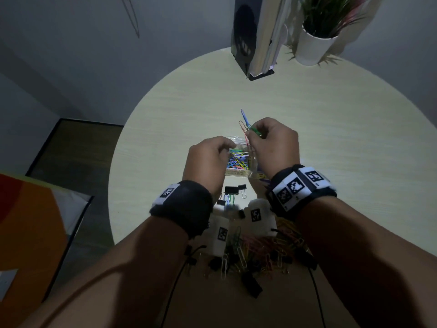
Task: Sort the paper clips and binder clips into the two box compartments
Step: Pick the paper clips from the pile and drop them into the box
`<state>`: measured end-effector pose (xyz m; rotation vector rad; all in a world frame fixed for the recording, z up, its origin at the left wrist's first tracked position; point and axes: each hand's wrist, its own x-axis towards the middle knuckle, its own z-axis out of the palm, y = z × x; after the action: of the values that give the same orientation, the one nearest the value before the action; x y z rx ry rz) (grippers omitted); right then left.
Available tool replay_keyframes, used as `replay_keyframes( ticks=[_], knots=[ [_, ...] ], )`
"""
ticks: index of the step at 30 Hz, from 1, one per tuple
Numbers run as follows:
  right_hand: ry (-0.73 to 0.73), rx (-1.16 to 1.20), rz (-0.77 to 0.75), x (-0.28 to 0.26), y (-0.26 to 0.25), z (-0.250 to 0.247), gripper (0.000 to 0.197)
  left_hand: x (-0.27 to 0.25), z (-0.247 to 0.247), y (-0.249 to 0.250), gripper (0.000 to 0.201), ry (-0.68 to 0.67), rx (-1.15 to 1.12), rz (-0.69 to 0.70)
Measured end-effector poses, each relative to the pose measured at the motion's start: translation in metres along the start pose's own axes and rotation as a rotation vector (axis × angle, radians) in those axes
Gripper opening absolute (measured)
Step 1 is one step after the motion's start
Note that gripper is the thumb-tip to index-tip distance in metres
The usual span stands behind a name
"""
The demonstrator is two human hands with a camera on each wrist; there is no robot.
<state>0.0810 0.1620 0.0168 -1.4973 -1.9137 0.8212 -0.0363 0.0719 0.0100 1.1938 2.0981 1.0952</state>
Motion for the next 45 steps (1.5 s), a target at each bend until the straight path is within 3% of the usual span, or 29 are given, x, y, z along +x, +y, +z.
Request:
replay_keyframes(
  ticks=[6,10,15,18,21,23,26,28,30,34,37,40,43,45],
  knots=[
    [-0.179,-0.336,-0.229,-0.009,0.001,0.012,0.011,-0.005,-0.011,-0.007,0.031,0.166,-0.306,-0.201],
    [-0.345,-0.539,-0.365,-0.005,0.001,0.014,0.013,-0.012,-0.023,-0.016,0.028,0.209,-0.373,-0.235],
    [-0.442,-0.595,-0.282,-0.003,-0.006,0.011,0.015,-0.021,-0.035,-0.015,0.025,0.214,-0.322,-0.228],
    [-0.38,-0.413,-0.202,-0.003,-0.014,-0.003,0.02,-0.026,-0.042,-0.014,0.024,0.214,-0.281,-0.21],
    [-0.22,-0.114,-0.125,-0.016,-0.013,-0.032,0.02,-0.035,-0.05,-0.023,0.022,0.113,-0.137,-0.172],
    [-0.184,-0.09,-0.079,-0.039,-0.001,-0.052,0.011,-0.043,-0.052,-0.033,0.017,-0.065,0.109,-0.07],
    [-0.385,-0.203,-0.051,-0.09,0.032,-0.061,0.011,-0.065,-0.044,-0.049,0.016,-0.374,0.43,0.194],
    [-0.487,-0.277,-0.145,-0.119,0.052,-0.051,0.009,-0.081,-0.034,-0.058,0.02,-0.489,0.593,0.322],
    [-0.537,-0.375,-0.23,-0.138,0.063,-0.034,0.006,-0.09,-0.028,-0.064,0.026,-0.517,0.693,0.303],
    [-0.507,-0.629,-0.311,-0.152,0.067,-0.007,0.03,-0.097,-0.023,-0.072,0.019,-0.52,0.679,0.262],
    [-0.495,-0.716,-0.38,-0.158,0.068,-0.003,0.029,-0.096,-0.023,-0.063,0.005,-0.531,0.587,0.109],
    [-0.506,-0.648,-0.356,-0.157,0.071,-0.004,0.021,-0.1,-0.026,-0.053,0.008,-0.521,0.461,-0.005],
    [-0.521,-0.563,-0.317,-0.157,0.07,-0.008,0.004,-0.116,-0.027,-0.053,0.027,-0.512,0.439,0.056],
    [-0.533,-0.553,-0.321,-0.156,0.071,-0.01,0.009,-0.126,-0.024,-0.059,0.032,-0.533,0.541,0.122]
  ],
)
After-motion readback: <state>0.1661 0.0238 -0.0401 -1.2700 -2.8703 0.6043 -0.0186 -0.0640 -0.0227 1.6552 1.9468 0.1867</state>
